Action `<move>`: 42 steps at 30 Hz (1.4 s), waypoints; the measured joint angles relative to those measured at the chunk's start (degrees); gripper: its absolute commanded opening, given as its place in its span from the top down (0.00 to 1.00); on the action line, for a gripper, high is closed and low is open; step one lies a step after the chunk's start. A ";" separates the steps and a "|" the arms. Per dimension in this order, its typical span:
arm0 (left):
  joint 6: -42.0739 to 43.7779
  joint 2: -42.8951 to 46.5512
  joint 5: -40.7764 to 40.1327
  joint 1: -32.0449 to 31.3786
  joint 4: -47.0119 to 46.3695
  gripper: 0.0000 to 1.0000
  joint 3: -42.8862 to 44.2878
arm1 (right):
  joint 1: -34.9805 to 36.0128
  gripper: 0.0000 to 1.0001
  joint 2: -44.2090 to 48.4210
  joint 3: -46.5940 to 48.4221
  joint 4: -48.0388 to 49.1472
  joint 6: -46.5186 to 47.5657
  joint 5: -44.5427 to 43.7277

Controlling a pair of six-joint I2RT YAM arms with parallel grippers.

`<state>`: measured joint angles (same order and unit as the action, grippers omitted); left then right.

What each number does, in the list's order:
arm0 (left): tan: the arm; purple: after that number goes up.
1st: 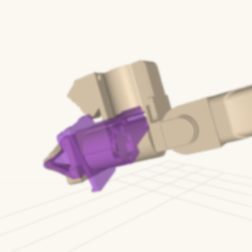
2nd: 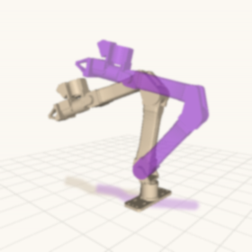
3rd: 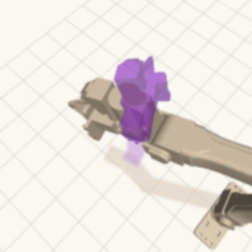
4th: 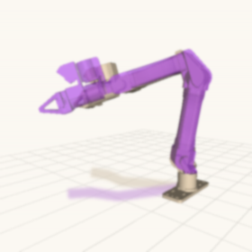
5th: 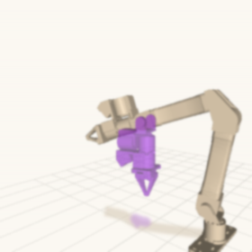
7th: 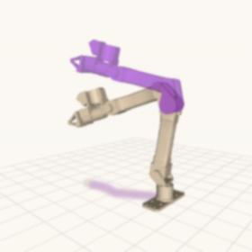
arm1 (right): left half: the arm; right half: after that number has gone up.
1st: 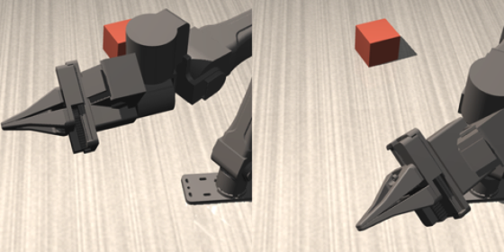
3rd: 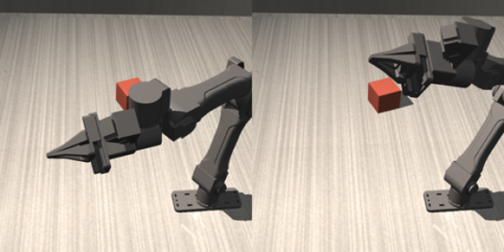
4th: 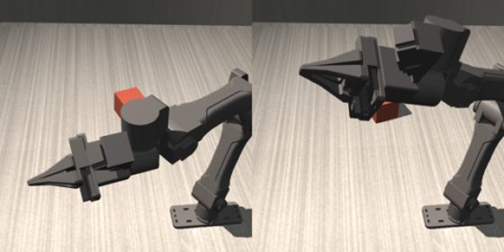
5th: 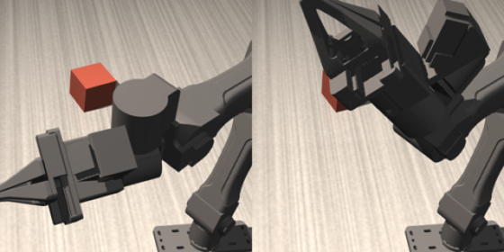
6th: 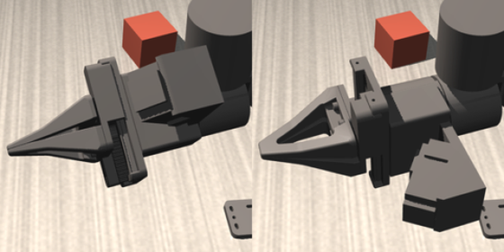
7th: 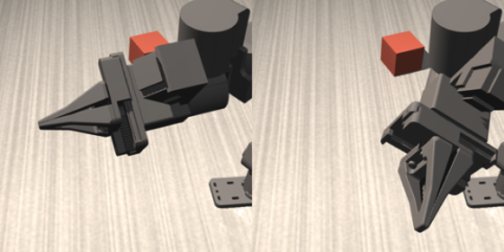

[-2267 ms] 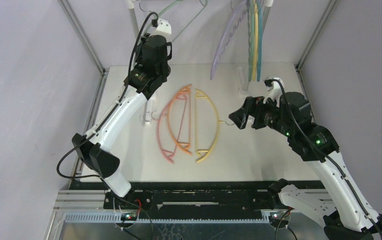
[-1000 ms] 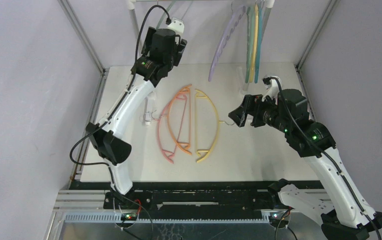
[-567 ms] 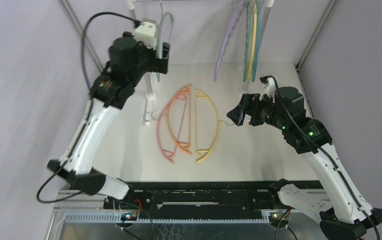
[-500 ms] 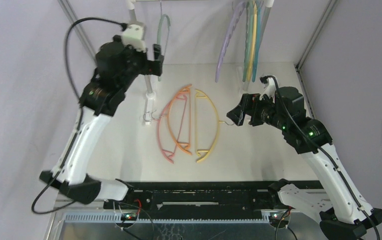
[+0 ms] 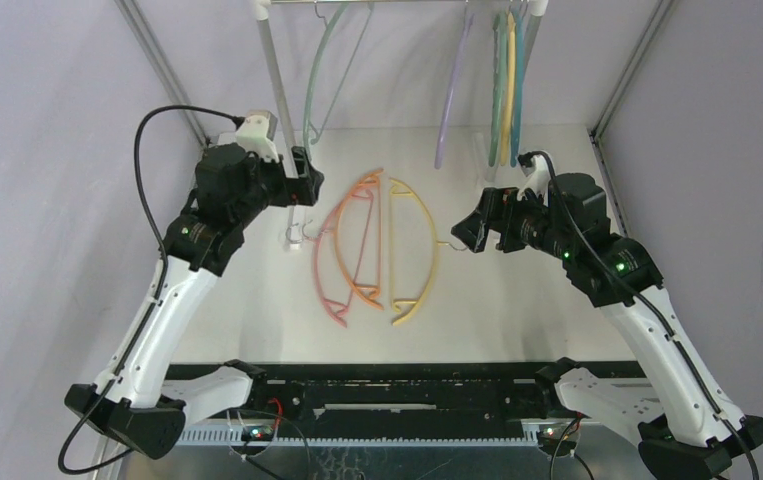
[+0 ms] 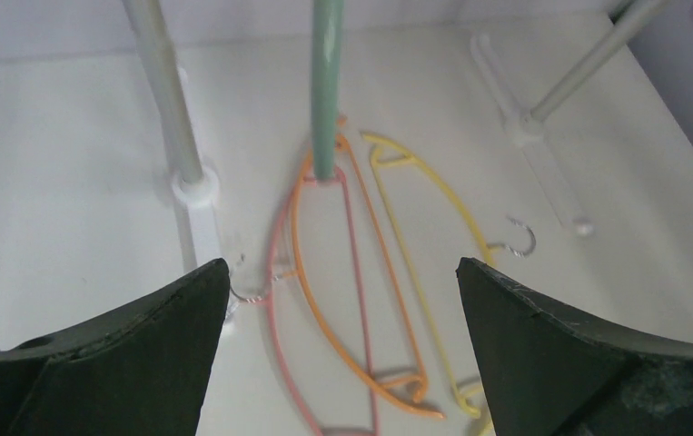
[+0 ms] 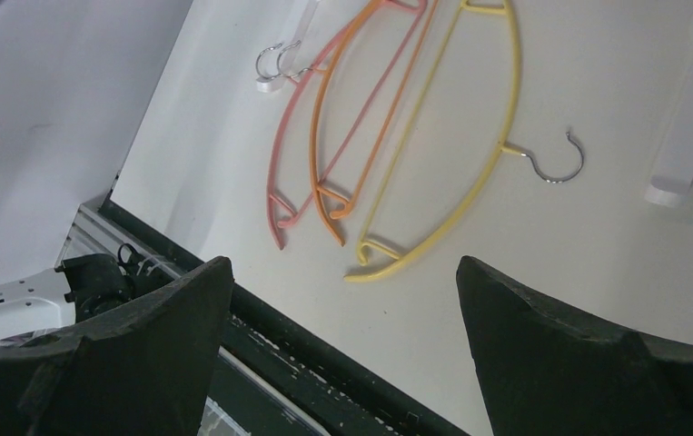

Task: Organize the hangers

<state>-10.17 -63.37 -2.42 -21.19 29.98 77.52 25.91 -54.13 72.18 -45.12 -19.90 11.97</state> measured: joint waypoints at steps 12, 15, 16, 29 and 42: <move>-6.58 8.83 7.67 0.00 -3.30 0.11 -16.02 | 3.08 0.00 -1.03 -0.02 0.00 0.02 -0.70; -8.02 9.64 8.63 0.00 -4.24 0.15 -21.53 | 4.74 0.00 -1.73 -0.04 -0.02 0.02 -1.44; -8.66 9.84 8.72 -0.02 -4.72 0.16 -23.78 | 5.16 0.00 -1.88 -0.15 -0.02 0.02 -1.60; -17.09 11.78 4.66 -1.86 -9.31 0.20 -41.90 | 8.55 0.12 -3.76 -5.33 -0.37 -0.09 -5.20; -20.00 9.27 1.09 -2.21 -15.78 0.21 -46.01 | 18.80 0.33 -12.79 -12.90 1.07 -4.57 -13.97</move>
<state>-30.17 -54.11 -1.32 -23.40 14.20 31.51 44.71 -66.92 59.29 -44.05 -24.47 -2.00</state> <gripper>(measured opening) 0.791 0.744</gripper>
